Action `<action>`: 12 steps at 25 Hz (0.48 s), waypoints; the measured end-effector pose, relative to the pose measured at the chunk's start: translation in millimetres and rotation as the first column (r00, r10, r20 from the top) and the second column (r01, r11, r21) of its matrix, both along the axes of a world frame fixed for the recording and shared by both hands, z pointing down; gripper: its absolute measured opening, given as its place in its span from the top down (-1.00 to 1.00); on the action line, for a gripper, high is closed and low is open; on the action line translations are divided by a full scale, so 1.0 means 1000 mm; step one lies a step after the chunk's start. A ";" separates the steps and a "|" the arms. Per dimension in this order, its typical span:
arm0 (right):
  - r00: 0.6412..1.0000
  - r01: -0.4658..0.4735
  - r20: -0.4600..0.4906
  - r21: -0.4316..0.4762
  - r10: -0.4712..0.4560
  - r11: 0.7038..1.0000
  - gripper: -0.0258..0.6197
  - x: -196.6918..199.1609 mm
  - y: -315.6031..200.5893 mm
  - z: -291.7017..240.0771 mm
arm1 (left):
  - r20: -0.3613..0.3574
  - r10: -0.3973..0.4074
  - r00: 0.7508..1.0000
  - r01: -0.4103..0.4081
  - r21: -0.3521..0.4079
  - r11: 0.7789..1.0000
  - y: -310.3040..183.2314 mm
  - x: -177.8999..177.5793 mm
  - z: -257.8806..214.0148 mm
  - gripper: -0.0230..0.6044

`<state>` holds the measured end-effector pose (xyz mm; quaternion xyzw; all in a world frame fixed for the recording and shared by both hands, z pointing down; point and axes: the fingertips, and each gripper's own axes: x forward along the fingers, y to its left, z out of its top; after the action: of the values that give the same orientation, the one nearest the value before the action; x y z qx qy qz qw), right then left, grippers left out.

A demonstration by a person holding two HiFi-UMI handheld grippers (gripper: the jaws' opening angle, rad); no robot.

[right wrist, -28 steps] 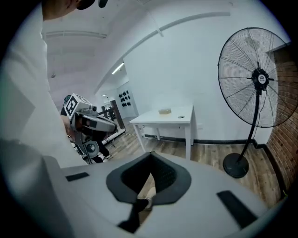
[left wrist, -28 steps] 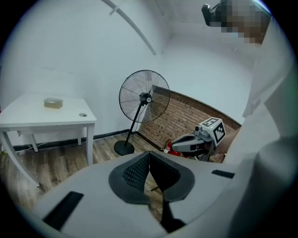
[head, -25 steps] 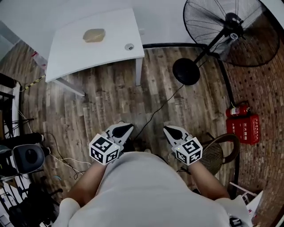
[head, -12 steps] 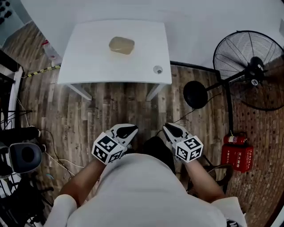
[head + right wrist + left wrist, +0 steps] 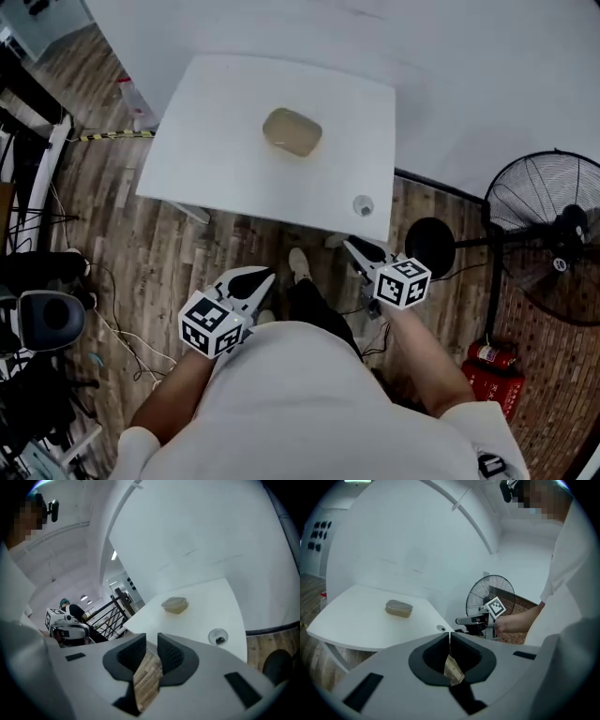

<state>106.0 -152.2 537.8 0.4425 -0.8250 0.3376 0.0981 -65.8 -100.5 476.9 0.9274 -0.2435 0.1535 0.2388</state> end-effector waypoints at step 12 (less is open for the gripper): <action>0.975 0.142 0.193 -0.143 -0.113 0.979 0.40 0.040 -0.260 0.035 | 0.084 -0.208 0.975 0.207 0.022 0.978 -0.150 0.039 -0.029 0.86</action>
<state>146.3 -412.2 573.2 0.3464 -0.8282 0.4338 0.0771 -26.8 -250.7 448.3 0.8911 -0.3500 0.1658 0.2368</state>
